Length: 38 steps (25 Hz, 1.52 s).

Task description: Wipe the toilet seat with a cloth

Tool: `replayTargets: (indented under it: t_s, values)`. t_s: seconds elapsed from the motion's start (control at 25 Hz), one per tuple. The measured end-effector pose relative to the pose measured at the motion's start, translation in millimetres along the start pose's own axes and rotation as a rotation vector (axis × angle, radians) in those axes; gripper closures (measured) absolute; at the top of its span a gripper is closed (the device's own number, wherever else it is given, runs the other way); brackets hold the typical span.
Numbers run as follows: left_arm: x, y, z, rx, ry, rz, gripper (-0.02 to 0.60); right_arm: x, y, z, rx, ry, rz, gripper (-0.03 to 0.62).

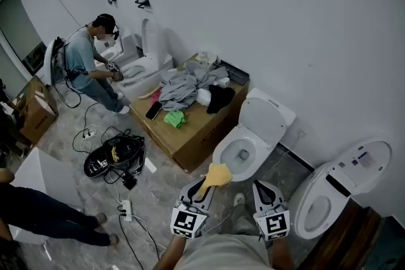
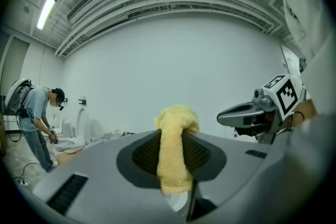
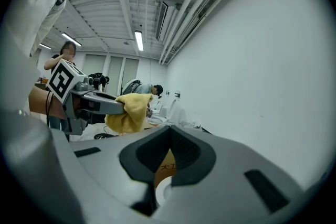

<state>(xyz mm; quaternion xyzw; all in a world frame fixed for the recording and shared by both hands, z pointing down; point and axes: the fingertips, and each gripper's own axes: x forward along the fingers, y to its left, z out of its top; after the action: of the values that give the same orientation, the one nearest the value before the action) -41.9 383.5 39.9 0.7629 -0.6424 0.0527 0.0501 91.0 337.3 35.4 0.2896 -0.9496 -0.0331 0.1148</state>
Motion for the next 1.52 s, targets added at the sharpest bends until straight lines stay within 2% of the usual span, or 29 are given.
replayTargets:
  t_s: [0.4, 0.72, 1.04, 1.2, 1.52]
  values:
    - [128.0, 35.3, 2.5, -0.035, 0.056, 0.048, 0.479, 98.8, -103.1, -16.9, 0.071, 0.026, 0.087, 0.588]
    - [214.2, 58.3, -20.7, -0.072, 0.111, 0.09, 0.479, 164.1, -170.6, -52.7, 0.106, 0.07, 0.136, 0.588]
    - [277.4, 83.1, -61.0, -0.107, 0.189, 0.119, 0.479, 209.9, -203.6, -84.9, 0.149, 0.104, 0.145, 0.588]
    - [304.8, 94.1, -82.4, -0.113, 0.206, 0.106, 0.479, 232.4, -209.3, -108.1, 0.143, 0.129, 0.145, 0.586]
    - [346.0, 118.7, -133.6, -0.129, 0.247, 0.05, 0.479, 269.7, -215.2, -160.3, 0.19, 0.186, 0.077, 0.588]
